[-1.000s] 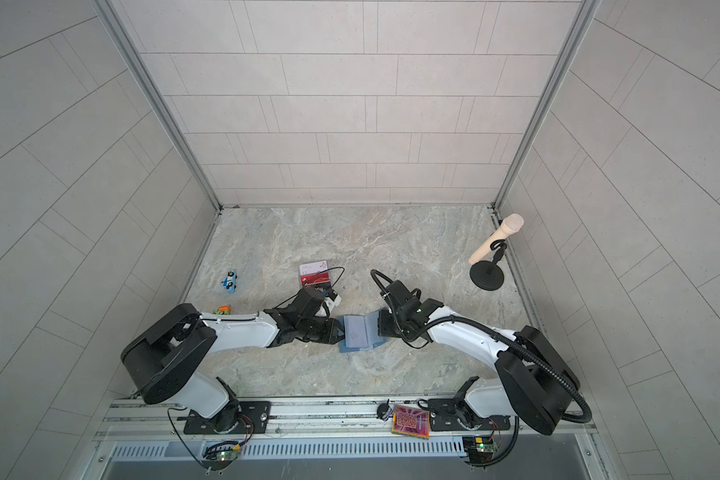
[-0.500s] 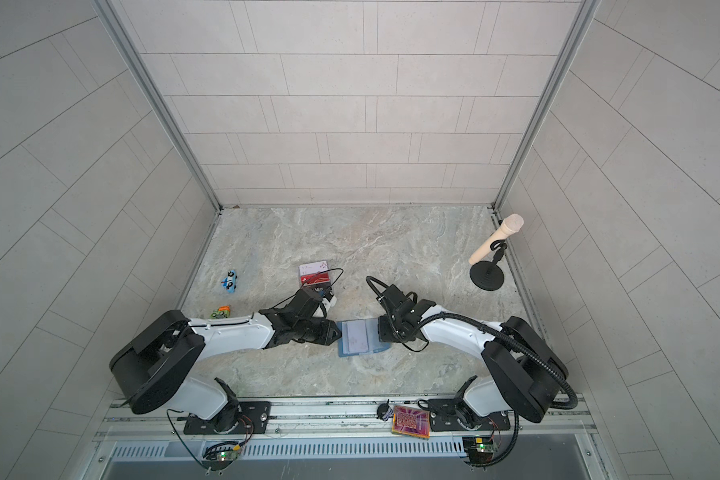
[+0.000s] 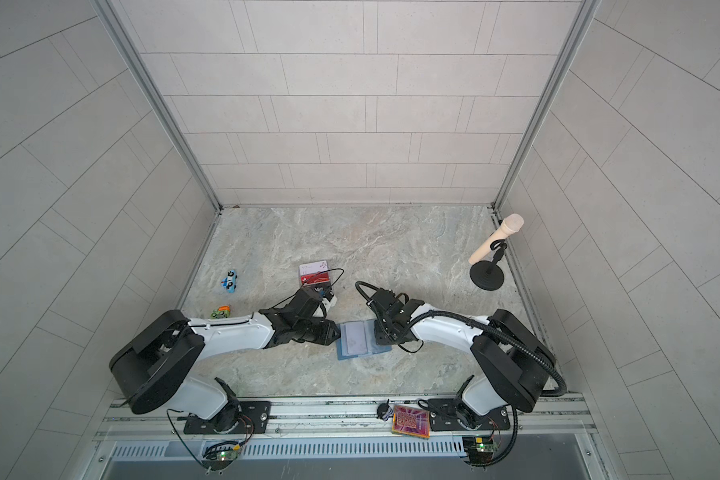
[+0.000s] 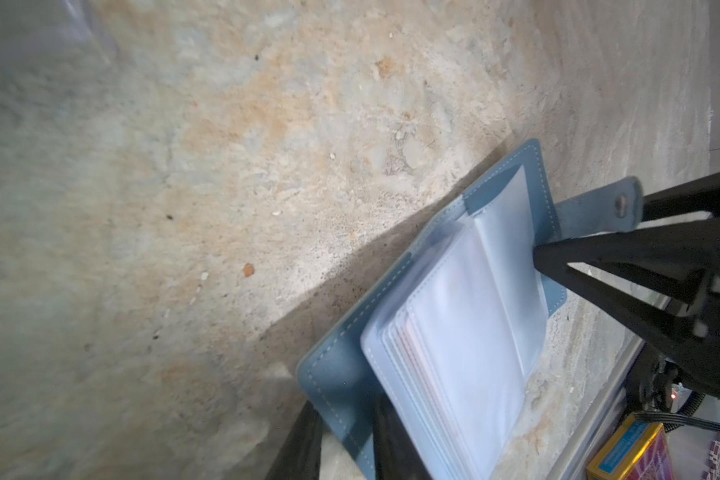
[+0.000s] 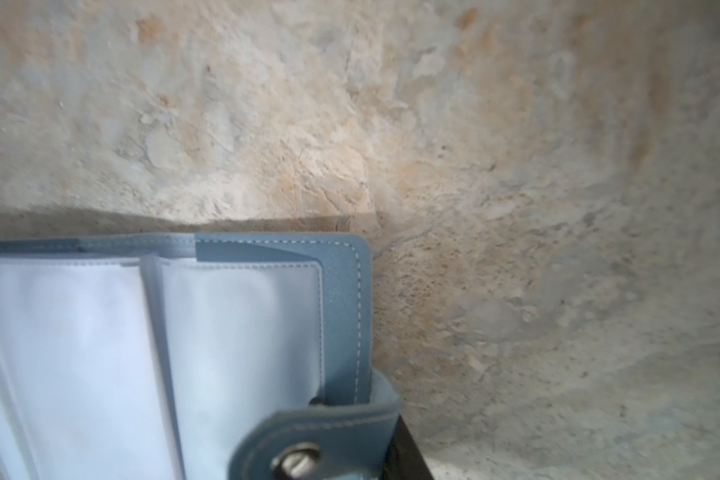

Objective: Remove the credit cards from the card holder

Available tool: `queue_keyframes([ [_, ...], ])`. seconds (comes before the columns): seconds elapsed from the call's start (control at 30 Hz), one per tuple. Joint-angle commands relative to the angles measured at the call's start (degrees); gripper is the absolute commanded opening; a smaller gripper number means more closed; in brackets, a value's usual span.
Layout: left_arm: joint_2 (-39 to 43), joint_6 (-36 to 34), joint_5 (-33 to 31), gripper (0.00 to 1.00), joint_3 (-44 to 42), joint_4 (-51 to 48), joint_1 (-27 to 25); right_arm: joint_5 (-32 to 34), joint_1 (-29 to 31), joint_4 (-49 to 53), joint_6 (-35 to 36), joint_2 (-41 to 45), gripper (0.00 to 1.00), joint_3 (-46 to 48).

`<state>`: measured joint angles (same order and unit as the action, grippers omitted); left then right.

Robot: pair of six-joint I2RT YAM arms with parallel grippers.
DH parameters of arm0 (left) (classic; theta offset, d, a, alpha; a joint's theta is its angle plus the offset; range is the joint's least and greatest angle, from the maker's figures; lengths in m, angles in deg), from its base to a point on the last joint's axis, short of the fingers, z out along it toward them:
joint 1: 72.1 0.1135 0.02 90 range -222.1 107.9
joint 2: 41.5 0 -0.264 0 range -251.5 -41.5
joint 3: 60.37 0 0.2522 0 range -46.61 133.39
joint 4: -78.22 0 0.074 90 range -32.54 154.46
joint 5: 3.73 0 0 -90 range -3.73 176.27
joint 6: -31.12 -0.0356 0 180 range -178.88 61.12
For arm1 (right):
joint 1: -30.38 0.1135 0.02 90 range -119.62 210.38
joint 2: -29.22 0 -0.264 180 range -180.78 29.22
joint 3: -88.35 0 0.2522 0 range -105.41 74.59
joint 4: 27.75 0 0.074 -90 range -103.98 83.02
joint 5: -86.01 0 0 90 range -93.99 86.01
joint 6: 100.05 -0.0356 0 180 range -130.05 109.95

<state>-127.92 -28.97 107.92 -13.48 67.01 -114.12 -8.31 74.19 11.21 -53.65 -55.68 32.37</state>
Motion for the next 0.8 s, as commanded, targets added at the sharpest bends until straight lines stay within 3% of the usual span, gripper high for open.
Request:
queue_keyframes([
  [0.0,-1.17,-1.25,-2.33,0.26,-1.20,-2.20,-0.17,3.36,1.48,5.11,0.12,-1.36,0.28,-0.52],
  [0.23,0.51,-0.76,-4.86,0.24,-2.37,-1.78,-0.17,6.86,4.12,9.46,1.55,0.92,0.29,-4.54],
  [0.37,3.59,-0.78,-7.23,0.24,-2.42,-3.38,-0.17,6.83,4.62,11.53,3.17,4.16,0.35,-7.18],
  [0.5,6.17,-0.75,-5.18,0.24,-2.32,-2.11,-0.17,3.93,4.62,12.16,5.04,7.38,0.42,-9.32],
  [0.77,7.57,1.27,0.02,0.17,-3.62,3.56,-0.17,-3.32,6.22,7.52,6.51,9.24,0.45,-10.91],
])
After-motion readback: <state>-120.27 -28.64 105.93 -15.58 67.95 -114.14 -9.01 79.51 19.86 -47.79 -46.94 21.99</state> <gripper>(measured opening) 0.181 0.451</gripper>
